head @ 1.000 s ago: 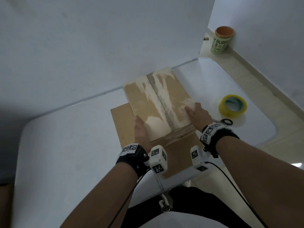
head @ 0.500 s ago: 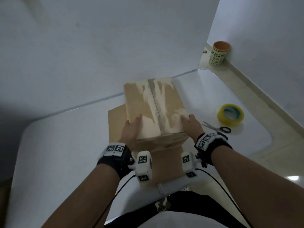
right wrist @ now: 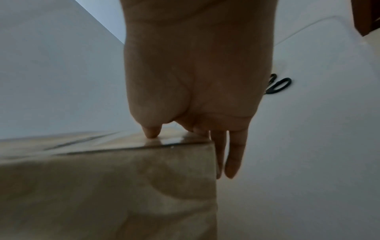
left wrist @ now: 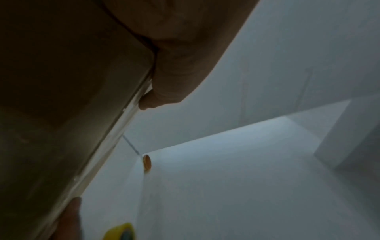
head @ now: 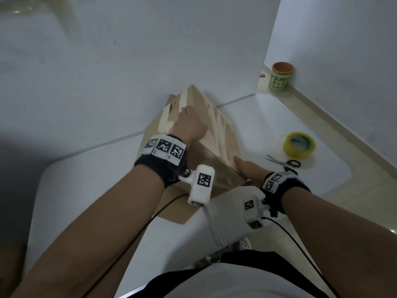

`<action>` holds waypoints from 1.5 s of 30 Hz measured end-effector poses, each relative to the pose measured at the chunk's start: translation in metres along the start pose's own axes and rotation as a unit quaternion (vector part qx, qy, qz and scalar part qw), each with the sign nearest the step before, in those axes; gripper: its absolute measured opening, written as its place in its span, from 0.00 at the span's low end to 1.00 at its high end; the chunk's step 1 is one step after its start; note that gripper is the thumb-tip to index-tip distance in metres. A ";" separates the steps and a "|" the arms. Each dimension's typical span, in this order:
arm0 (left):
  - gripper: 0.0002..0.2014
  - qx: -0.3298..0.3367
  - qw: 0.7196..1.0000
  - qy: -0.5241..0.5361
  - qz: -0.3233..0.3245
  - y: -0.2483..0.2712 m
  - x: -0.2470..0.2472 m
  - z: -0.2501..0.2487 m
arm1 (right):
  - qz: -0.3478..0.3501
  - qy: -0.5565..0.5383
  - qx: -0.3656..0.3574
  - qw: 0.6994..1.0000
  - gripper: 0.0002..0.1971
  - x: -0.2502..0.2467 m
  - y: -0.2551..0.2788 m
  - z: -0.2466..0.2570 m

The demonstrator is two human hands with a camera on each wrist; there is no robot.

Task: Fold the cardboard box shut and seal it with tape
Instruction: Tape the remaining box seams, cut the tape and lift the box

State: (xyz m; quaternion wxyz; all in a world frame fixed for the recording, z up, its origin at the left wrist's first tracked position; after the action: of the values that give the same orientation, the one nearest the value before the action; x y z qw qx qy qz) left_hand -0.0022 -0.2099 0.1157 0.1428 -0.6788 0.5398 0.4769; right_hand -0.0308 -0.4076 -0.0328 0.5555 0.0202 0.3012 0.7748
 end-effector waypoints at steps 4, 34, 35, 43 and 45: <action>0.40 0.087 0.990 -0.108 0.012 0.021 0.037 0.011 | 0.102 0.131 0.051 0.985 0.37 0.014 0.007 -0.015; 0.23 -0.224 0.947 0.201 0.113 0.038 -0.032 0.130 | -0.190 0.274 -0.275 0.902 0.29 -0.023 -0.093 0.143; 0.28 -0.260 0.934 0.170 0.178 0.046 -0.025 0.137 | -0.187 0.286 -0.271 0.900 0.30 -0.022 -0.095 0.142; 0.35 -0.285 0.887 0.344 0.115 0.030 0.020 0.165 | -0.171 0.377 -0.214 0.885 0.26 -0.028 -0.087 0.135; 0.35 -0.296 0.849 0.435 0.053 0.024 0.012 0.175 | -0.142 0.359 -0.218 0.896 0.26 -0.026 -0.086 0.129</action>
State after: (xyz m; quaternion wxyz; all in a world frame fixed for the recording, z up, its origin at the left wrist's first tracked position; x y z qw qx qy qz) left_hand -0.1101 -0.1023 0.0252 -0.3399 -0.7971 0.4155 0.2765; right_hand 0.0991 -0.3552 0.0385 0.5044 -0.4239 0.3033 0.6884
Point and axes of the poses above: each hand's wrist, its own y-axis away from the middle knuckle, its own x-axis out of the palm, z = x × y, the point moved 4 cm from there along -y, towards the middle knuckle, and after that the axes turned 15 degrees about -x, right-handed, at the moved point
